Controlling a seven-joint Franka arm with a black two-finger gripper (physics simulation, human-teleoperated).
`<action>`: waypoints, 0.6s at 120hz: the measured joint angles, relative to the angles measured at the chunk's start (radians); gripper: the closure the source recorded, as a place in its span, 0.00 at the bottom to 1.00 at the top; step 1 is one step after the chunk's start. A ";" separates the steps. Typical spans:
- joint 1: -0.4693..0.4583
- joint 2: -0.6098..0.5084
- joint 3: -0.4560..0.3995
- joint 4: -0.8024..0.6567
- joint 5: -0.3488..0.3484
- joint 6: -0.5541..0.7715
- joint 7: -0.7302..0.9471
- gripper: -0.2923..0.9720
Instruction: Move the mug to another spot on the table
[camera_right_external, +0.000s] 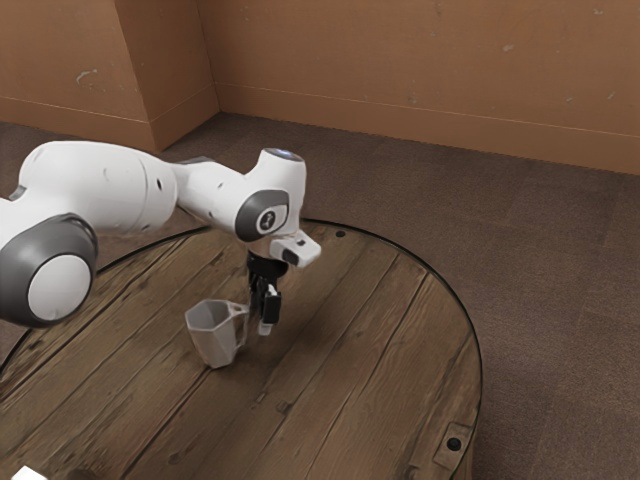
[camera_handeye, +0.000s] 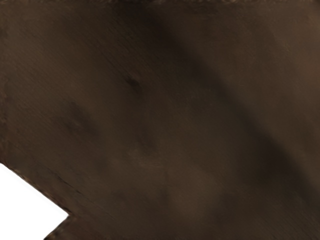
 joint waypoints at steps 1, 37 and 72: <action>0.001 0.000 0.000 0.003 0.000 0.001 0.000 0.31; 0.035 -0.142 -0.004 0.031 -0.045 0.092 -0.037 0.25; 0.043 -0.444 -0.009 -0.051 -0.046 0.051 -0.247 0.24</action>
